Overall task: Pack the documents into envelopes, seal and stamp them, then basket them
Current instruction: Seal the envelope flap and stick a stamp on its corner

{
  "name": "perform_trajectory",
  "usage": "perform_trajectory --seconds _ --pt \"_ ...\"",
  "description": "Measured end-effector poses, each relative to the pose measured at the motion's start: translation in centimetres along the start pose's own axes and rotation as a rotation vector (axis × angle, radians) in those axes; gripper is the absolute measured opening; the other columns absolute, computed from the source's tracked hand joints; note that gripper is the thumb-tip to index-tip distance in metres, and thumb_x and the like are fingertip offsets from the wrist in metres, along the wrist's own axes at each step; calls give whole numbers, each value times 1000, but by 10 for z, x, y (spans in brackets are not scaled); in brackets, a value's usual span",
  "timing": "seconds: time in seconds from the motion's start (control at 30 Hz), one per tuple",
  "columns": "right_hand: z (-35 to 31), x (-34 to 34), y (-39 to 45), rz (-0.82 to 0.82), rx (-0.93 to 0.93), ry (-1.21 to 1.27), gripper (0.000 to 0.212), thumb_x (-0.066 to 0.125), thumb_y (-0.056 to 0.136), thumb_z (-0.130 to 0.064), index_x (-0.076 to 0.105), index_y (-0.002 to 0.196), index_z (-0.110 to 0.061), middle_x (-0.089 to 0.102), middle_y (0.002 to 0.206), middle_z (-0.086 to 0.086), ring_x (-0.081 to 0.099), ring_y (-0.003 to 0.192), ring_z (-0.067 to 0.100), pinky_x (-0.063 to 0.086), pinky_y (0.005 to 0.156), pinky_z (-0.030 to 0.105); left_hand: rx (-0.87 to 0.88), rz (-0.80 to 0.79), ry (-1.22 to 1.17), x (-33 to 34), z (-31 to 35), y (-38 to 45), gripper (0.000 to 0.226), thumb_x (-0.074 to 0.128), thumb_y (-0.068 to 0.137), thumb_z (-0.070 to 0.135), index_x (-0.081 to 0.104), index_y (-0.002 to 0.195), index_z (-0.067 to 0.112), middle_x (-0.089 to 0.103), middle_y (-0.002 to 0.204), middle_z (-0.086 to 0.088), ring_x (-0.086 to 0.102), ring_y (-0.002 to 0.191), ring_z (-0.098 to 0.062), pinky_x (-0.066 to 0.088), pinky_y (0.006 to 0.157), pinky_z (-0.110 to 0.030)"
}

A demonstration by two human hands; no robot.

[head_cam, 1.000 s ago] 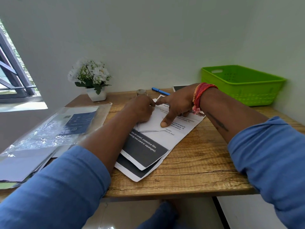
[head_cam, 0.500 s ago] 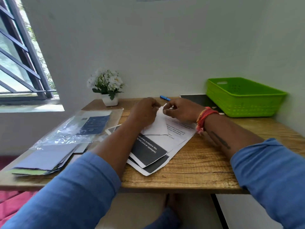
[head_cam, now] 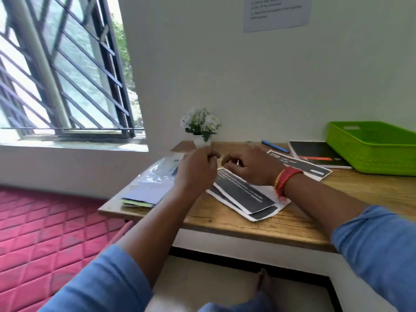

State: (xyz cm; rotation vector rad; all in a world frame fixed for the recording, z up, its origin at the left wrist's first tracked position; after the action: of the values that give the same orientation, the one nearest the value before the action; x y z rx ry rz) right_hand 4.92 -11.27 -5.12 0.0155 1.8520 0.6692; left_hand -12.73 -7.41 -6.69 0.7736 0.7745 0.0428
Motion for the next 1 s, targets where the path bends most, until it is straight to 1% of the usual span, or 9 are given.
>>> perform_trajectory --seconds 0.1,0.27,0.37,0.43,0.6,0.7,0.83,0.93,1.0 --pt "-38 18 15 -120 -34 4 22 62 95 -37 72 110 -24 66 99 -9 58 83 6 41 72 22 -60 28 60 -38 -27 -16 21 58 91 20 76 99 25 76 96 8 68 84 -12 49 73 -27" --pt "-104 55 32 -245 -90 41 42 67 90 -44 64 129 -28 64 118 -6 59 102 11 49 89 30 -231 18 139 -85 -75 -48 23 57 87 33 75 99 36 77 98 12 72 93 -15 56 88 -36" --pt "-134 78 36 -262 -153 -35 55 62 90 -55 58 136 -27 60 135 -3 52 123 19 44 103 40 -280 23 137 -101 -93 -64 21 58 88 31 76 98 35 77 98 11 71 95 -16 55 88 -35" --pt "-144 87 39 -277 -185 -76 56 57 91 -59 60 135 -25 57 140 -2 51 127 21 42 105 42 -276 37 128 -106 -102 -74 20 58 89 27 76 97 33 76 100 10 70 95 -17 54 89 -35" --pt "-155 87 41 -203 -161 -92 35 48 97 -45 71 116 -27 72 113 -2 65 101 21 52 89 40 -244 98 68 -109 -117 -90 20 58 90 25 74 97 34 69 102 11 65 94 -18 51 92 -39" --pt "-160 82 43 -137 -103 -41 26 54 96 -40 73 108 -28 74 97 -3 67 88 18 55 82 39 -204 197 18 -108 -116 -92 19 58 93 21 73 101 31 66 104 7 63 98 -19 48 93 -37" --pt "-167 77 41 -266 -69 -37 34 65 90 -50 71 116 -29 69 105 -8 61 93 10 49 83 28 -193 226 -11 -107 -112 -96 22 56 95 14 74 103 26 66 104 5 61 97 -19 45 91 -32" --pt "-172 78 39 -227 -96 -92 22 63 94 -39 73 109 -28 71 103 -5 64 97 15 47 79 28 -197 213 -6 -107 -112 -99 24 55 95 12 73 104 24 66 104 4 60 99 -18 40 88 -27" --pt "-174 78 38 -233 -52 -56 26 61 93 -45 72 110 -29 67 98 -7 64 96 15 48 77 29 -206 218 -5 -108 -112 -103 25 54 95 11 73 105 23 66 105 3 60 99 -17 36 84 -21"
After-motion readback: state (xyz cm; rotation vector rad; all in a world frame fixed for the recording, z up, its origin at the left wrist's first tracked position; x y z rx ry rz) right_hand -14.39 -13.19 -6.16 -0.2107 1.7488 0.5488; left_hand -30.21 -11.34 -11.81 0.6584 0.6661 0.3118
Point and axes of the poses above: each hand's wrist, its own y-axis towards the middle knuckle, its own x-axis out of the palm, z = x × y, the point moved 1 cm from there along y, towards the middle knuckle
